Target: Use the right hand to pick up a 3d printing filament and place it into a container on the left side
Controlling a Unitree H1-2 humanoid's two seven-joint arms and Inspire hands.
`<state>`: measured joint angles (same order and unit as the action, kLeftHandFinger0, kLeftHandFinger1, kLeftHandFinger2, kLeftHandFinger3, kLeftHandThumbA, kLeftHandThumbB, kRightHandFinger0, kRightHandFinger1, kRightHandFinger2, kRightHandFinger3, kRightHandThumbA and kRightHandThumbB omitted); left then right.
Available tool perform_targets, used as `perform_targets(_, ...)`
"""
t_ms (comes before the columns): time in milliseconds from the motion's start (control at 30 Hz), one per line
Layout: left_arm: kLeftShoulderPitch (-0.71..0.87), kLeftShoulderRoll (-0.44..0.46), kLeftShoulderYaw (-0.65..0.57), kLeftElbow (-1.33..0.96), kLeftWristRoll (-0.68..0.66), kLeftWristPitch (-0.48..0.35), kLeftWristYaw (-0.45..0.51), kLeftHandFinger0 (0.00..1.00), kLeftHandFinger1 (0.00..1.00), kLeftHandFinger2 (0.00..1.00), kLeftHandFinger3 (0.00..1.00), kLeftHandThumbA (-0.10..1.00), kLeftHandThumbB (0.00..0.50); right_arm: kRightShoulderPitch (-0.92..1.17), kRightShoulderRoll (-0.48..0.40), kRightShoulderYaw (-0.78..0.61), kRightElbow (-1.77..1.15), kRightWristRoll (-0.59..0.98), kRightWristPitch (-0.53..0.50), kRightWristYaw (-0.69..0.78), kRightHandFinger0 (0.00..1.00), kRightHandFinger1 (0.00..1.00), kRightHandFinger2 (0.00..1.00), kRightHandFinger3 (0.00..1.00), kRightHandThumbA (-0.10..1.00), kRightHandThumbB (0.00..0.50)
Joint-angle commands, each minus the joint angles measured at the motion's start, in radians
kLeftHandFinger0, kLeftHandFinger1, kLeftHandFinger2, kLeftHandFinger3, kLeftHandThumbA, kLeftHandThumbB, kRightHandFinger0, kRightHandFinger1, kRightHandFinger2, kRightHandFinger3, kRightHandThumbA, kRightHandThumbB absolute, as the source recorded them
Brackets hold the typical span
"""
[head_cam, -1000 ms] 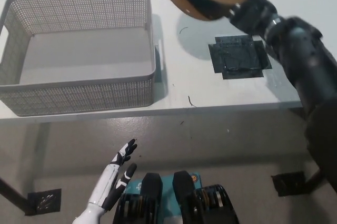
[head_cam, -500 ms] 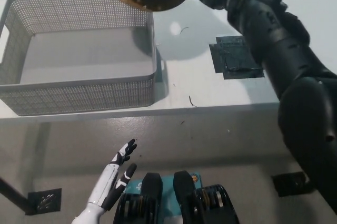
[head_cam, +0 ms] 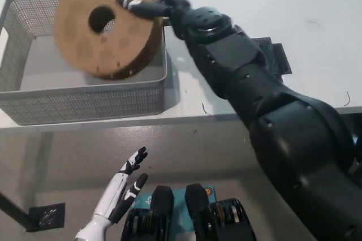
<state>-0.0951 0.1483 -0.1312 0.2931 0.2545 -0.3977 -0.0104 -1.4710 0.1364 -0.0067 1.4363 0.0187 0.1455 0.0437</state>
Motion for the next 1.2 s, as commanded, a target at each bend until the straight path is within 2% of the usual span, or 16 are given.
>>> perform_targets(0,-0.018,0.005,-0.01,-0.018,0.007,-0.002,-0.01,1.0,1.0,1.0,1.0,1.0,0.21,-0.137,0.01,0.077,-0.019,-0.059,-0.039,0.177,1.0,1.0,1.0,1.0,0.51,0.401)
perform_targets(33,-0.019,0.004,-0.01,-0.017,0.006,-0.001,-0.011,1.0,1.0,1.0,1.0,1.0,0.213,-0.138,0.017,0.103,-0.018,-0.077,-0.047,0.191,1.0,1.0,1.0,1.0,0.62,0.463)
perform_targets(67,-0.02,0.003,-0.012,-0.019,0.006,0.003,-0.015,1.0,1.0,1.0,1.0,1.0,0.213,-0.139,0.019,0.119,-0.018,-0.079,-0.055,0.211,1.0,1.0,1.0,1.0,0.68,0.494)
perform_targets(133,-0.024,0.006,-0.015,-0.017,0.007,0.002,-0.02,1.0,1.0,1.0,1.0,1.0,0.206,-0.146,0.024,0.144,-0.019,-0.089,-0.072,0.227,1.0,1.0,1.0,1.0,0.82,0.5)
perform_targets(167,-0.025,0.008,-0.017,-0.018,0.015,0.004,-0.018,1.0,1.0,1.0,1.0,1.0,0.209,-0.152,0.027,0.143,-0.021,-0.077,-0.08,0.227,1.0,1.0,1.0,1.0,0.84,0.5)
perform_targets(267,-0.024,0.011,-0.018,-0.02,0.009,0.008,-0.024,1.0,1.0,1.0,1.0,1.0,0.222,-0.166,0.022,0.116,-0.026,-0.043,-0.114,0.236,1.0,1.0,1.0,1.0,0.84,0.5)
perform_targets(433,-0.027,0.012,-0.02,-0.019,0.004,0.009,-0.03,1.0,1.0,1.0,1.0,1.0,0.206,-0.202,-0.01,0.081,-0.048,-0.027,-0.163,0.178,1.0,1.0,1.0,1.0,0.87,0.488)
perform_targets(567,-0.031,0.017,-0.019,-0.022,0.007,0.011,-0.033,1.0,1.0,1.0,1.0,1.0,0.21,-0.234,-0.084,0.077,-0.082,-0.041,-0.22,0.15,1.0,1.0,1.0,1.0,0.96,0.5)
perform_targets(600,-0.029,0.019,-0.017,-0.023,0.002,0.014,-0.035,1.0,1.0,1.0,1.0,1.0,0.21,-0.244,-0.113,0.062,-0.111,-0.025,-0.213,0.177,1.0,1.0,1.0,1.0,0.97,0.454)
perform_targets(633,-0.027,0.019,-0.016,-0.023,0.002,0.016,-0.034,1.0,1.0,1.0,1.0,1.0,0.211,-0.247,-0.13,0.058,-0.129,-0.022,-0.204,0.194,1.0,1.0,1.0,1.0,0.97,0.449)
perform_targets(733,-0.029,0.022,-0.016,-0.023,0.007,0.01,-0.03,1.0,1.0,1.0,1.0,1.0,0.208,-0.219,-0.219,0.069,-0.281,-0.037,-0.202,0.244,1.0,1.0,1.0,1.0,0.99,0.374)
perform_targets(833,-0.025,0.022,-0.017,-0.023,-0.005,0.01,-0.035,1.0,1.0,1.0,1.0,1.0,0.203,-0.166,-0.292,0.064,-0.453,-0.022,-0.139,0.294,1.0,1.0,1.0,1.0,0.98,0.41)
perform_targets(867,-0.027,0.021,-0.016,-0.019,-0.005,0.008,-0.033,1.0,1.0,1.0,1.0,1.0,0.201,-0.144,-0.33,0.092,-0.524,-0.054,-0.153,0.307,1.0,1.0,1.0,1.0,1.0,0.389)
perform_targets(933,-0.021,0.019,-0.017,-0.022,0.002,0.011,-0.028,1.0,1.0,1.0,1.0,1.0,0.2,-0.092,-0.4,0.119,-0.681,-0.092,-0.109,0.321,1.0,1.0,1.0,1.0,1.0,0.45)
perform_targets(1067,-0.025,0.017,-0.012,-0.007,0.003,0.0,-0.017,1.0,1.0,1.0,1.0,1.0,0.203,0.025,-0.486,0.1,-0.986,-0.053,-0.042,0.369,1.0,1.0,1.0,1.0,1.0,0.432)
perform_targets(1167,-0.019,0.015,-0.013,-0.007,0.003,0.001,-0.016,1.0,1.0,1.0,1.0,1.0,0.194,0.11,-0.509,0.08,-1.17,-0.033,0.011,0.364,1.0,1.0,1.0,1.0,1.0,0.454)
